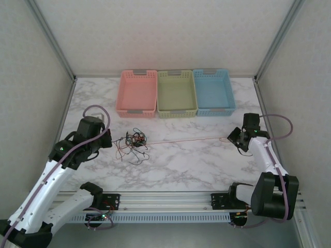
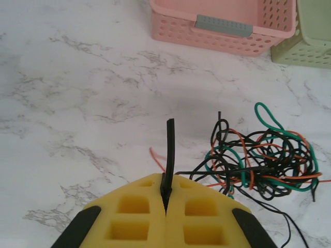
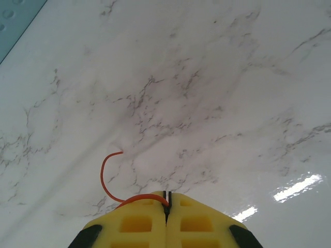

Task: Untangle the cables

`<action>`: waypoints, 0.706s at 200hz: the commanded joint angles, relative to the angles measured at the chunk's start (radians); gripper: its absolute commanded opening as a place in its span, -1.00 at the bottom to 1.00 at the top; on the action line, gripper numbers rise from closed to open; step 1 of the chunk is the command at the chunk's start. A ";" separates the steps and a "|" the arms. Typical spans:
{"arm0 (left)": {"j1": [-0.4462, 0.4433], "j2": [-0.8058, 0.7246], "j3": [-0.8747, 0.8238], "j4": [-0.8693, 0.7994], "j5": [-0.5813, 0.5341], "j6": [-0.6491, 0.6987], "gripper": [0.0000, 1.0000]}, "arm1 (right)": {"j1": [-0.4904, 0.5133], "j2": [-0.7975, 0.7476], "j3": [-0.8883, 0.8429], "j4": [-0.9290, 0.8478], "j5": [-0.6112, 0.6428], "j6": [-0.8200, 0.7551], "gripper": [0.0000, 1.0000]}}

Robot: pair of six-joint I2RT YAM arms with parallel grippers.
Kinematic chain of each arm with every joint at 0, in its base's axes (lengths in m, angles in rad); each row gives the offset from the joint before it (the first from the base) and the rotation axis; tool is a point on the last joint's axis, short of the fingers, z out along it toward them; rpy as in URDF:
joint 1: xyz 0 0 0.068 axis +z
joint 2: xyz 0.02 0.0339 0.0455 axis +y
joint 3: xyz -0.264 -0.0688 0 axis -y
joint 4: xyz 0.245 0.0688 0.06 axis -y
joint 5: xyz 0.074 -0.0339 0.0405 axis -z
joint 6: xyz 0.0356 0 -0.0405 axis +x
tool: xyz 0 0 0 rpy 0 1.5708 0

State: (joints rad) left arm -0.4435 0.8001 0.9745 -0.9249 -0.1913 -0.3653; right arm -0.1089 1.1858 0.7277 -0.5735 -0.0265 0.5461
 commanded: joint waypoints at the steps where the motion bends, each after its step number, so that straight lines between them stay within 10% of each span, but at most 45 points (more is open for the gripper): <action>1: 0.024 -0.033 0.033 -0.056 -0.077 0.040 -1.00 | -0.030 -0.015 -0.014 -0.017 0.055 0.024 -1.00; 141: 0.097 -0.113 0.027 -0.052 -0.139 0.051 -1.00 | -0.247 0.019 -0.030 -0.006 0.062 0.120 -1.00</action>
State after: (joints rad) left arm -0.3729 0.7193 0.9798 -0.9463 -0.2291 -0.3393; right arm -0.3119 1.2015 0.7136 -0.5884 -0.0071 0.6300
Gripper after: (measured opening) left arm 0.051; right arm 0.039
